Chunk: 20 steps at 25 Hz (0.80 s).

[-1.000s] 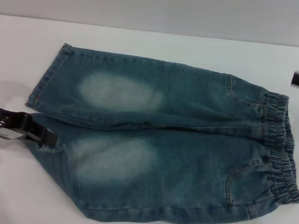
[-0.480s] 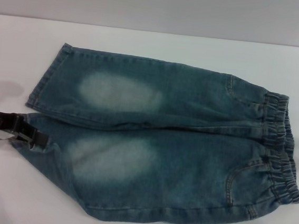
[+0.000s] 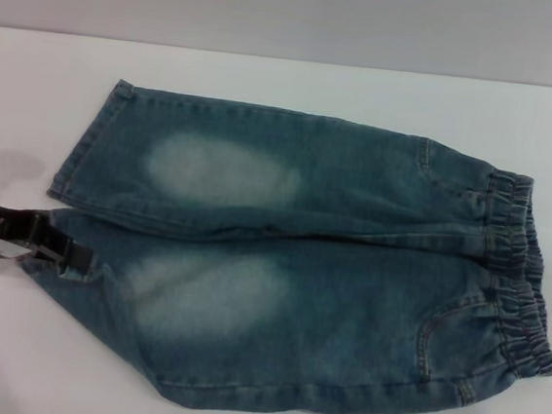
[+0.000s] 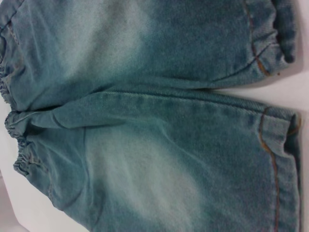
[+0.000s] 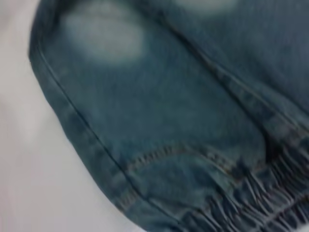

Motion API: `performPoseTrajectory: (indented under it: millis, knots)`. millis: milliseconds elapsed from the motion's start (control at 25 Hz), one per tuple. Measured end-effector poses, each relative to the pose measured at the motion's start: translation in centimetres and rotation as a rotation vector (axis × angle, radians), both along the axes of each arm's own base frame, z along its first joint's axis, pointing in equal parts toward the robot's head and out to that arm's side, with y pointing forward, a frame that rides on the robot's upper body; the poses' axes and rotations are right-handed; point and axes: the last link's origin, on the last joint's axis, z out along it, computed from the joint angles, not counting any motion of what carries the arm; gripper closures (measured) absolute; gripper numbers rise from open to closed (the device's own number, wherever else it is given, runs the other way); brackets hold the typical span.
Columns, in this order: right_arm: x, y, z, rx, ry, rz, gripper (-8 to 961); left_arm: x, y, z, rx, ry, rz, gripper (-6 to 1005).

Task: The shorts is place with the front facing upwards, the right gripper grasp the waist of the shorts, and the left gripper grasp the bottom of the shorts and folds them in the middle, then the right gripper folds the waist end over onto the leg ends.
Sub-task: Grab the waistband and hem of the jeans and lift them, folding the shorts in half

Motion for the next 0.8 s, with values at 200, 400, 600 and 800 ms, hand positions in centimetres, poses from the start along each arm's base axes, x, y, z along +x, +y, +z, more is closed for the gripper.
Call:
performPoseTrajectory:
  millis: [200, 400, 600, 800]
  knots:
    - [0.8, 0.1, -1.2, -0.003, -0.076, -0.013, 304, 0.0, 0.0, 0.0, 0.004, -0.004, 0.002, 936]
    - [1.4, 0.1, -2.5, -0.032, -0.121, -0.02, 303, 0.0, 0.0, 0.0, 0.005, -0.004, 0.0, 934]
    - [1.4, 0.1, -3.2, -0.057, -0.12, -0.023, 304, -0.1, 0.1, 0.0, 0.012, 0.004, 0.001, 931]
    - [1.4, 0.0, -3.7, -0.088, -0.119, -0.026, 305, 0.0, 0.2, 0.0, 0.009, 0.009, -0.003, 929]
